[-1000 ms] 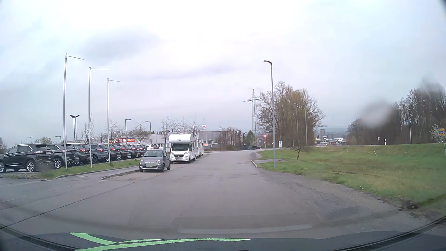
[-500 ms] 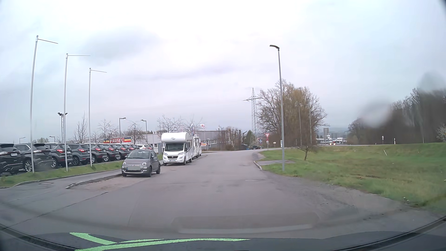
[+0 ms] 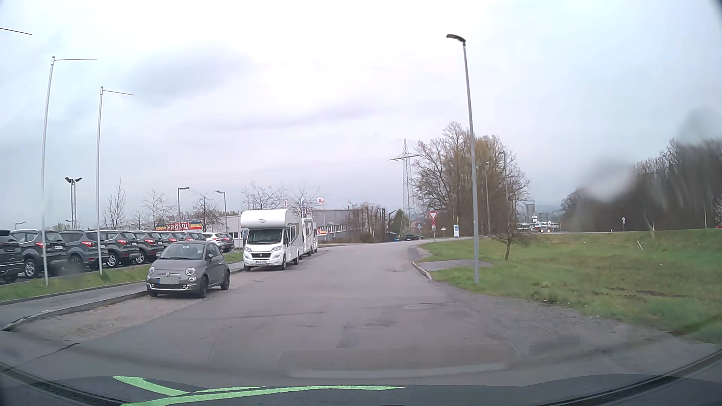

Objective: Follow the waypoints while adhering to traffic rules and regulations

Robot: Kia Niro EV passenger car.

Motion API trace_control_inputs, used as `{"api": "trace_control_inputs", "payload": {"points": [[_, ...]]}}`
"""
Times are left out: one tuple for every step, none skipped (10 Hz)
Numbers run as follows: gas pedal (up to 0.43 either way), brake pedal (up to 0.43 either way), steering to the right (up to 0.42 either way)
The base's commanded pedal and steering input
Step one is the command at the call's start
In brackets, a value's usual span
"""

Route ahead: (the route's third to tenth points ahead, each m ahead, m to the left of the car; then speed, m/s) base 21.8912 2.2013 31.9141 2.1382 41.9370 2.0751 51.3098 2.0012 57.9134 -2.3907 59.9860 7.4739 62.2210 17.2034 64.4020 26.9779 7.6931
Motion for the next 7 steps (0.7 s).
{"api": "trace_control_inputs", "payload": {"points": [[0.157, 0.0, 0.015], [0.157, 0.0, 0.015], [0.157, 0.0, 0.015], [0.138, 0.0, 0.013], [0.098, 0.0, 0.011], [0.059, 0.0, 0.011], [0.039, 0.0, 0.011]]}}
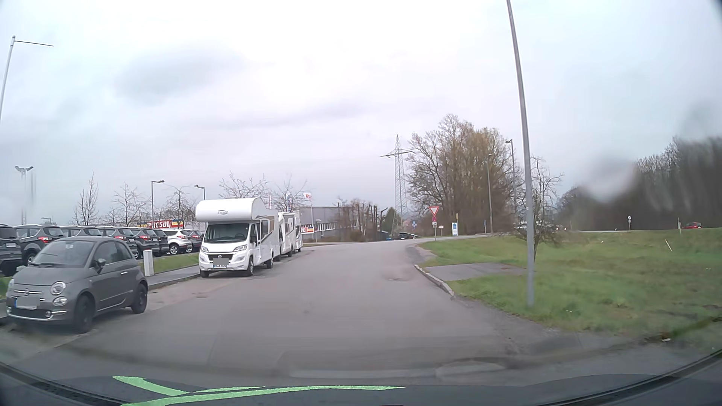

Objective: Follow the waypoints while adhering to traffic rules and regulations

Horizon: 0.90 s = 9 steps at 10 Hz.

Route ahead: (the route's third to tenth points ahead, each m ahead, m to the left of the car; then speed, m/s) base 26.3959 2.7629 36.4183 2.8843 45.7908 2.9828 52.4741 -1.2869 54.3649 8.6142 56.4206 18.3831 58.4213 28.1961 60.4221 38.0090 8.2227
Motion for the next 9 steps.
{"api": "trace_control_inputs", "payload": {"points": [[0.0, 0.0, 0.011], [0.0, 0.0, 0.011], [0.0, 0.0, 0.01], [0.0, 0.0, 0.01], [0.0, 0.0, 0.01], [0.0, 0.0, 0.01], [0.0, 0.0, 0.01], [0.0, 0.0, 0.009], [0.0, 0.0, 0.008]]}}
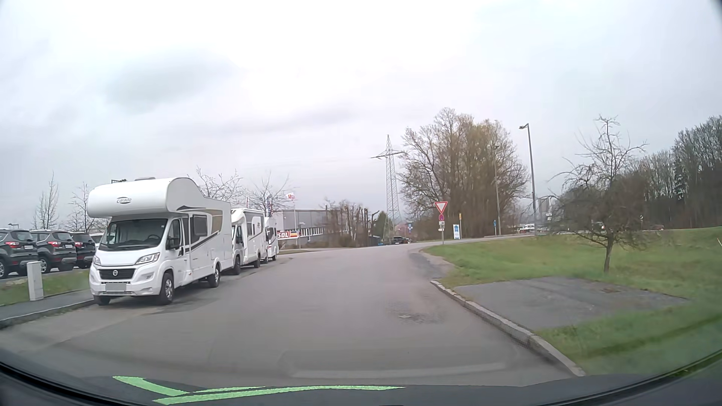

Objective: Follow the waypoints while adhering to traffic rules and regulations

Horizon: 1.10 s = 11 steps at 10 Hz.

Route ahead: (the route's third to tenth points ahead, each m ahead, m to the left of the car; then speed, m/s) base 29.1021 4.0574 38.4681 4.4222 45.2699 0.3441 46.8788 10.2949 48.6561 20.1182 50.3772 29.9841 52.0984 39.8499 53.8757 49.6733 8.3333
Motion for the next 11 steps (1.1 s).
{"api": "trace_control_inputs", "payload": {"points": [[0.0, 0.0, 0.008], [0.0, 0.0, 0.008], [0.0, 0.0, 0.008], [0.0, 0.0, 0.008], [0.0, 0.0, 0.008], [0.0, 0.0, 0.008], [0.0, 0.0, 0.008], [0.0, 0.012, 0.008], [0.0, 0.055, 0.008], [0.0, 0.073, 0.008], [0.0, 0.091, 0.009]]}}
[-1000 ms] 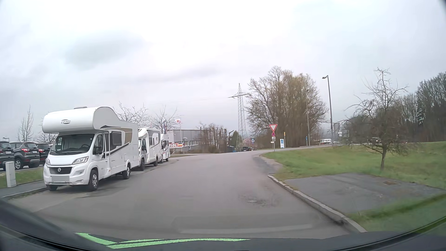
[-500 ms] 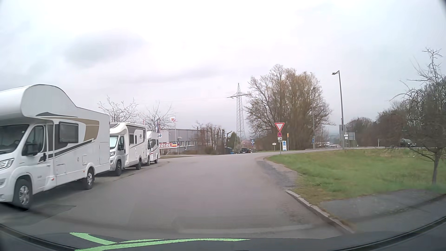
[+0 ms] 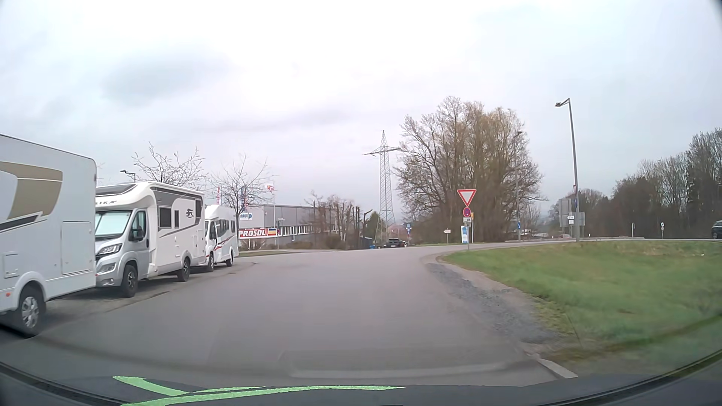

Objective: Follow the waypoints while adhering to traffic rules and regulations

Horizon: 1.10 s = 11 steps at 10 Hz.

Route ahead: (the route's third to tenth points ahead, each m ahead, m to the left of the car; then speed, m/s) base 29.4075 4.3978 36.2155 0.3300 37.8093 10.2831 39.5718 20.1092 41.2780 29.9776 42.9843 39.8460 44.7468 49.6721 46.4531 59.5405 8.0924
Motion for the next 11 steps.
{"api": "trace_control_inputs", "payload": {"points": [[0.0, 0.098, 0.009], [0.0, 0.11, 0.013], [0.0, 0.122, 0.019], [0.0, 0.134, 0.021], [0.0, 0.14, 0.021], [0.0, 0.165, 0.024], [0.0, 0.195, 0.026], [0.0, 0.201, 0.024], [0.0, 0.207, 0.022], [0.0, 0.213, 0.022], [0.0, 0.22, 0.022]]}}
